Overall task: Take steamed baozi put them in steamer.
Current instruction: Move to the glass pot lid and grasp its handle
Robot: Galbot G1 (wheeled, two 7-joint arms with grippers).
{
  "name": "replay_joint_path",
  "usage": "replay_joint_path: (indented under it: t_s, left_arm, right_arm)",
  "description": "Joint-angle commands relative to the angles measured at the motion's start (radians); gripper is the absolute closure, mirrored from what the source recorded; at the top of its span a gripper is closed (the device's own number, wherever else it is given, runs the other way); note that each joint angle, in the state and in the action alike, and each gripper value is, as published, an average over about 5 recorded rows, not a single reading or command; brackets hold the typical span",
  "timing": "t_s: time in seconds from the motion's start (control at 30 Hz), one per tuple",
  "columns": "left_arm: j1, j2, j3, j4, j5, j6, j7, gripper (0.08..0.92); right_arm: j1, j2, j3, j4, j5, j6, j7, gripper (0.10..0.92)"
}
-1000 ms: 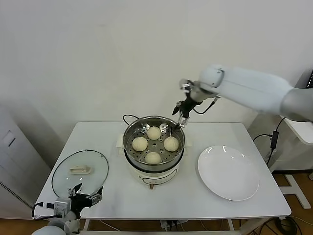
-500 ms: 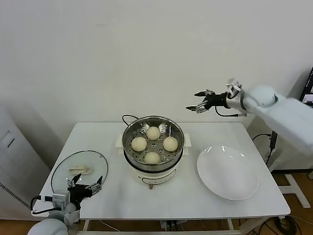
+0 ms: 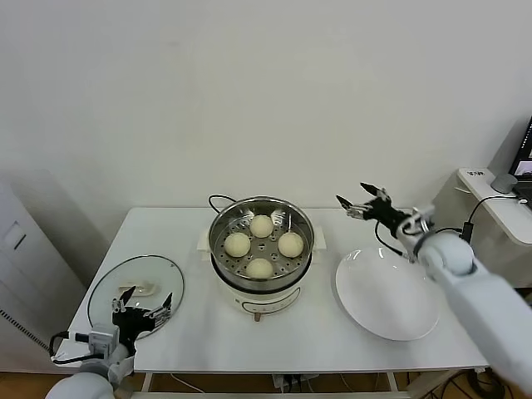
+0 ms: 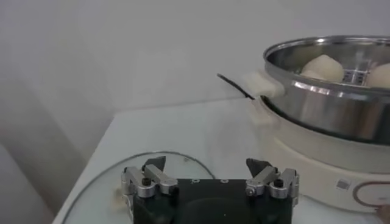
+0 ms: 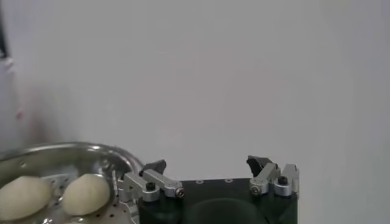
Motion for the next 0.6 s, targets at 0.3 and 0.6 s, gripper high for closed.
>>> replay_joint_path:
  t_s: [0.3,0.6]
  left_arm:
    - [0.069,0.025,-0.007,0.159,0.76,-0.281,0.11,0.177]
    - [0.02,-0.014,-0.065,0.393,1.262,-0.491,0.07,0.177]
  right_arm:
    - [-0.559,0.336,0.594,0.074,-0.254,0.116,0.007,0.203]
    - [-0.542,0.38,0.581,0.054,-0.3,0.122,-0.01,0.203]
